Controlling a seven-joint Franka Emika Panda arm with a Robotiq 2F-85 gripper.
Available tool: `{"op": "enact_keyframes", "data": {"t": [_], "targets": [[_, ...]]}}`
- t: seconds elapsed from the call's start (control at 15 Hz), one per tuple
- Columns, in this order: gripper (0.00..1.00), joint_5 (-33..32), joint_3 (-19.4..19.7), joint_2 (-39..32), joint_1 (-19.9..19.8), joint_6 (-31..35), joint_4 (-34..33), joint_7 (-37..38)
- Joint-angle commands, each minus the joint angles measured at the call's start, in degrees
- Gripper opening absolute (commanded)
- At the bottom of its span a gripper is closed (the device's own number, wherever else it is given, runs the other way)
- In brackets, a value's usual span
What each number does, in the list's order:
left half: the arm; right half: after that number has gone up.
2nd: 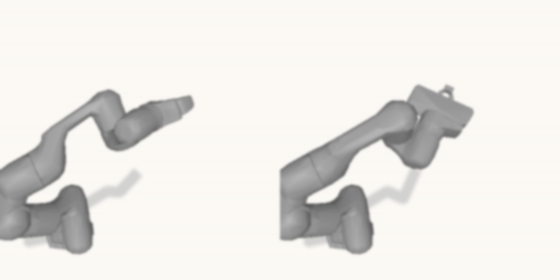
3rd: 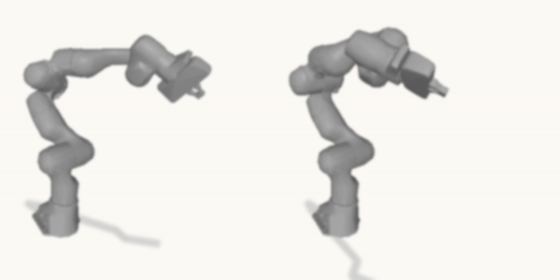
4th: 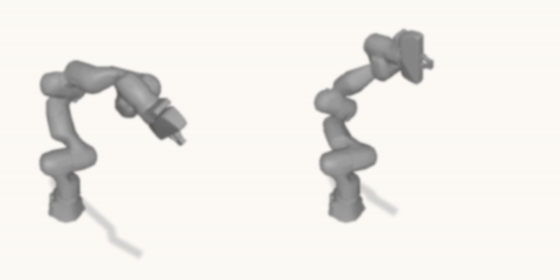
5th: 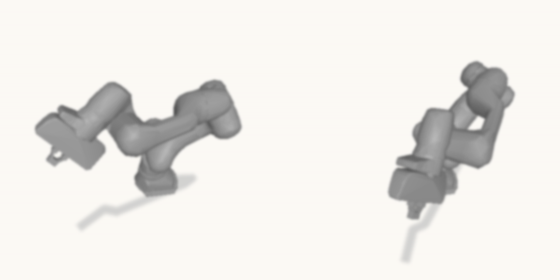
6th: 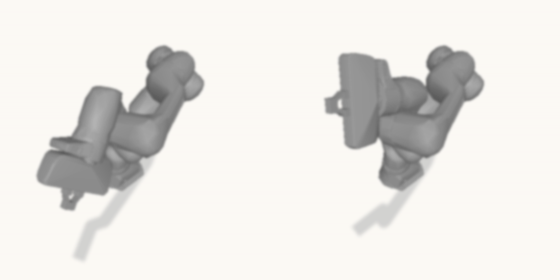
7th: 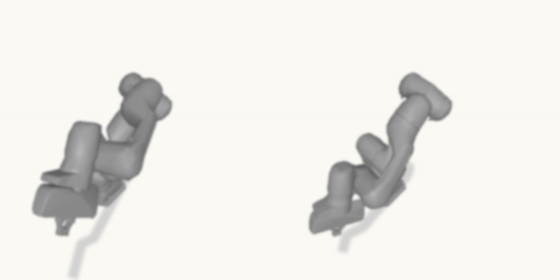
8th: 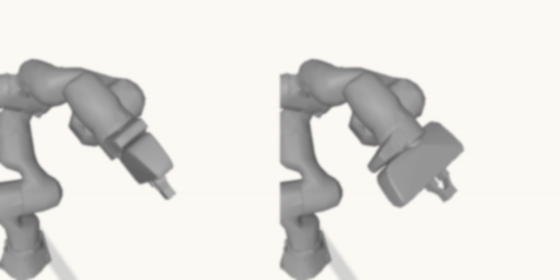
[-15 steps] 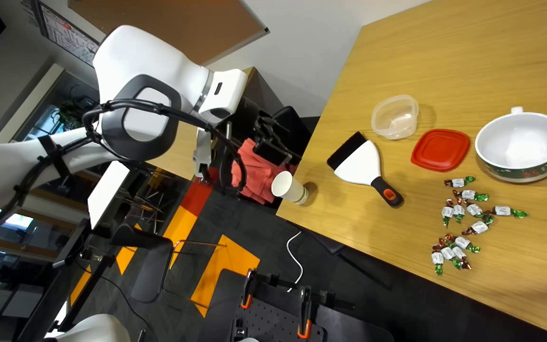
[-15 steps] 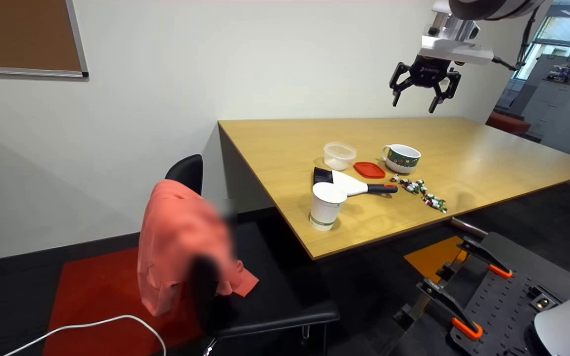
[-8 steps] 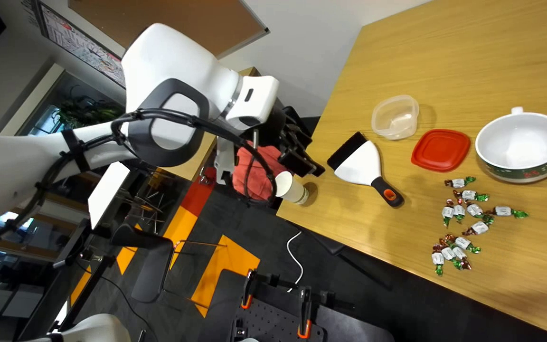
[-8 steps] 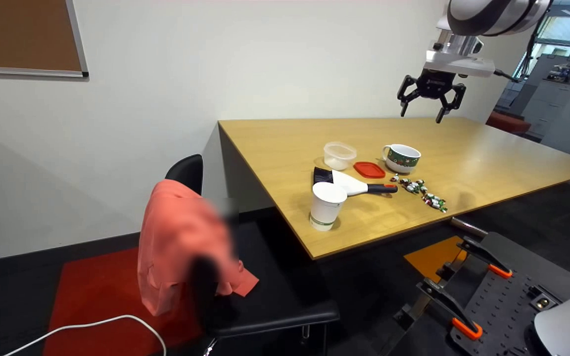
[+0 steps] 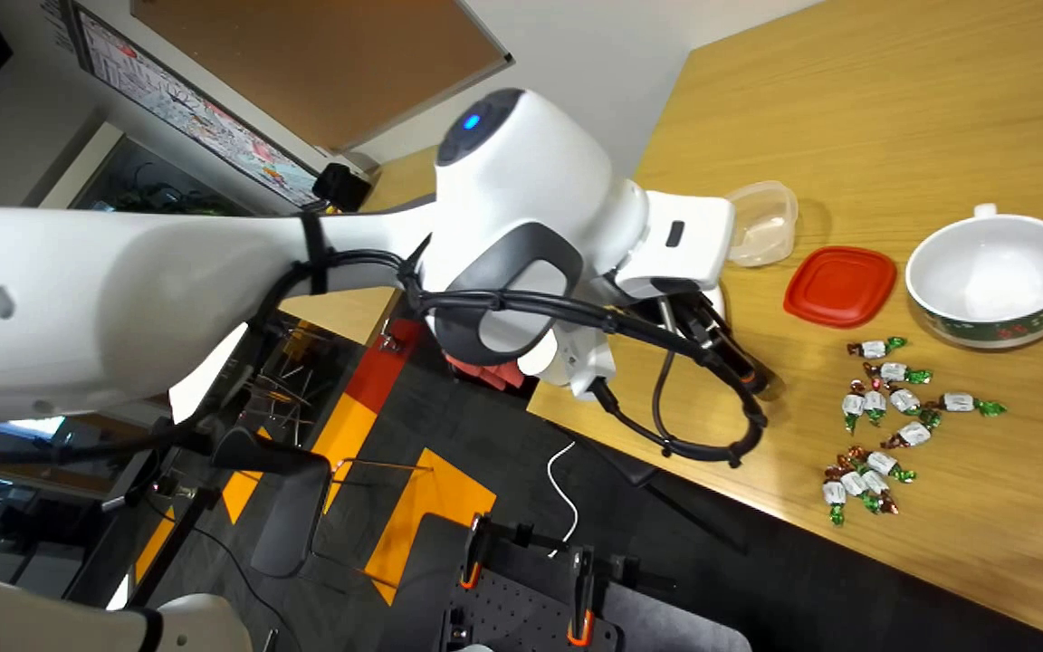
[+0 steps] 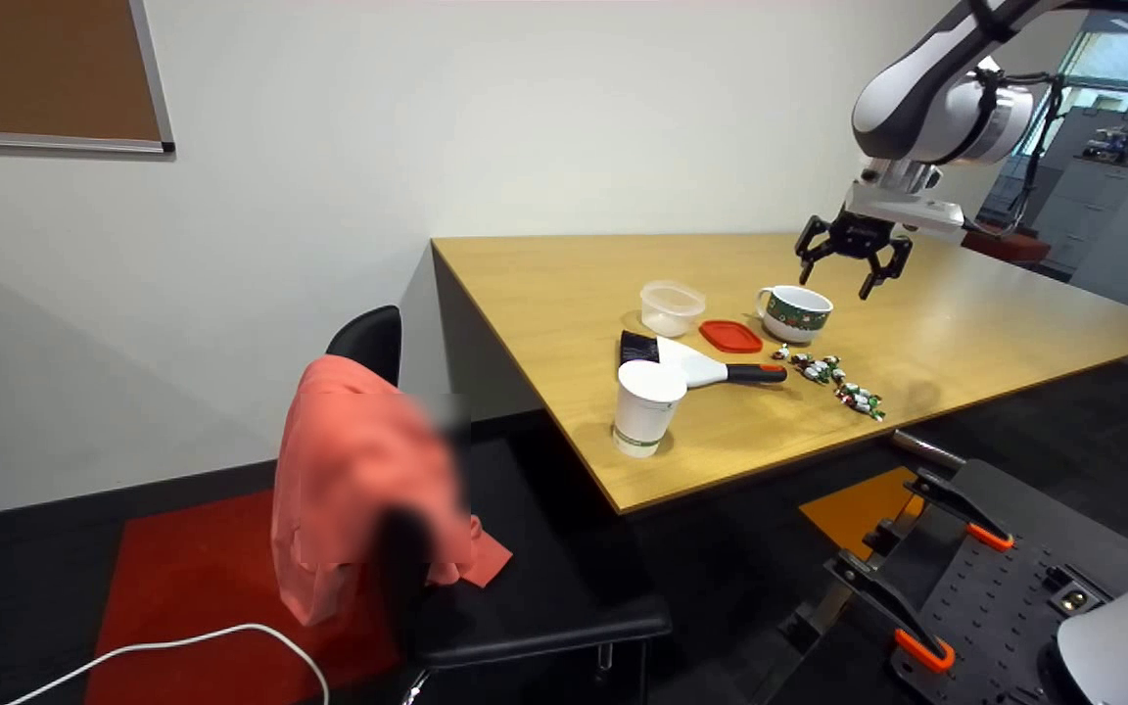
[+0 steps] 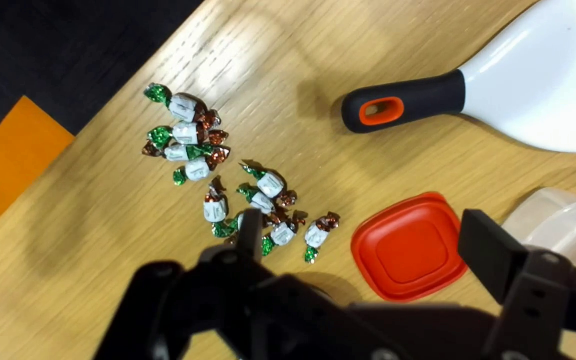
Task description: Put one of the sweets in the colourless bowl
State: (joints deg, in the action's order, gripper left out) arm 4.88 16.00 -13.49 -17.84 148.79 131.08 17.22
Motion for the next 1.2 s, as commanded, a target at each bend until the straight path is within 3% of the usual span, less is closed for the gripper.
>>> {"op": "enact_keyframes", "data": {"t": [0.0,0.2,0.27,0.6,1.13], "targets": [[1.0,6.78,-0.47,-11.17,-1.6,1.46,-6.94,-2.48],[1.0,7.17,1.73,-19.16,-0.32,0.18,-12.33,4.02],[1.0,6.91,0.95,-14.26,-0.77,0.35,-7.85,0.29],[1.0,6.89,1.02,-16.3,-0.65,0.37,-9.18,0.79],[1.0,9.59,1.64,-16.78,0.75,14.92,-3.26,5.63]]}}
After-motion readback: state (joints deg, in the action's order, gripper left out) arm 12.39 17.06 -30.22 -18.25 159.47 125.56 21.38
